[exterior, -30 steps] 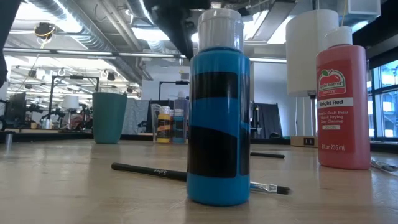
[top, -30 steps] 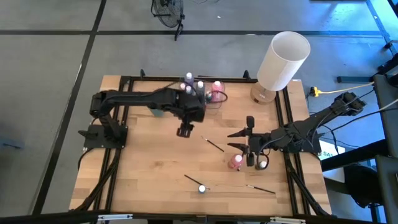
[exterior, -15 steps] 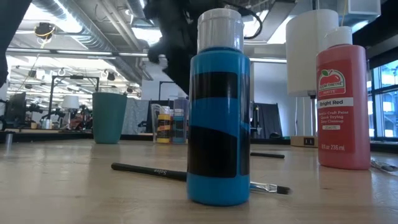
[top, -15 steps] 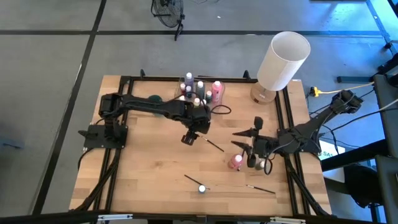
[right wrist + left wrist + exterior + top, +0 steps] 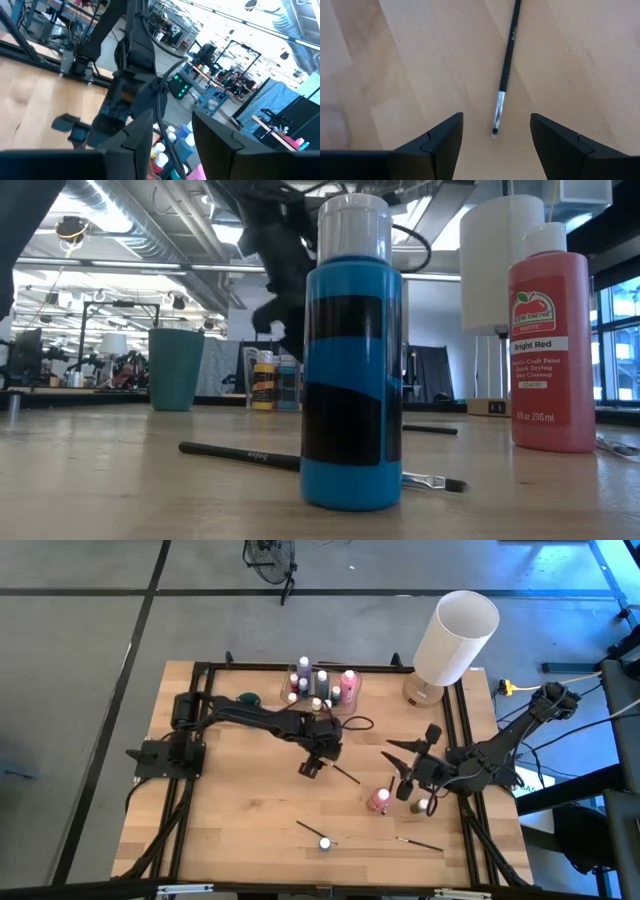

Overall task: Pick & Place Paint Supplies
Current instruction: Put the silver paint brush into the green cup

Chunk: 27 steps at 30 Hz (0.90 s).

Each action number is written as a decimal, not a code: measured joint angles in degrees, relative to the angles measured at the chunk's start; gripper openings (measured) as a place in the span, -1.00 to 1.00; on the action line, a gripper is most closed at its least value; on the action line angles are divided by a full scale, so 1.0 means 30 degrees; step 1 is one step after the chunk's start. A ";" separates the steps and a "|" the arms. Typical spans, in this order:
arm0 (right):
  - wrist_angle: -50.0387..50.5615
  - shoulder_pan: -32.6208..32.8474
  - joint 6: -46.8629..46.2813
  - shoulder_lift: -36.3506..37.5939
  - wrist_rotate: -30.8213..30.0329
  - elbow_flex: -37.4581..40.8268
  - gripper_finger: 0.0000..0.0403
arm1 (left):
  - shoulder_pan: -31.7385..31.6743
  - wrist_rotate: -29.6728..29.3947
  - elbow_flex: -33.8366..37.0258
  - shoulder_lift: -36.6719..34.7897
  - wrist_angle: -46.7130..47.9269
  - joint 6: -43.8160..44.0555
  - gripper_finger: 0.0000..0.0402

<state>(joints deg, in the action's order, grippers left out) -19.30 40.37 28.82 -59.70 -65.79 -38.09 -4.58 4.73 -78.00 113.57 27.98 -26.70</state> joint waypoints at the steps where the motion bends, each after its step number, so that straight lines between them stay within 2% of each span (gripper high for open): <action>1: 0.0008 -0.0010 0.0000 -0.0004 0.0009 0.0000 -0.31 | 0.0000 -0.0006 -0.0001 0.0204 -0.0246 -0.0029 0.12; 13: -0.0066 0.0049 0.0022 -0.0007 0.0137 0.0000 -0.31 | -0.0007 0.0011 -0.0107 0.1755 -0.0416 -0.0507 0.12; 18: 0.0954 0.0122 -0.1537 -0.0007 0.0143 0.0000 -0.31 | -0.0007 -0.0186 -0.0109 0.1983 -0.0409 -0.0363 0.11; 23: 0.2169 0.0118 -0.3670 -0.0007 0.0225 0.0000 -0.31 | 0.0051 -0.0865 -0.0081 0.2004 -0.0309 0.0283 -0.05; 27: 0.2378 0.0121 -0.4529 -0.0015 0.1641 0.0000 -0.31 | 0.0051 -0.0972 -0.0051 0.2034 -0.0320 0.0353 -0.27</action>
<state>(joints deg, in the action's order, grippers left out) -12.16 40.73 15.23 -59.75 -60.87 -38.09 -4.43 1.81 -78.15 119.68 27.02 -25.64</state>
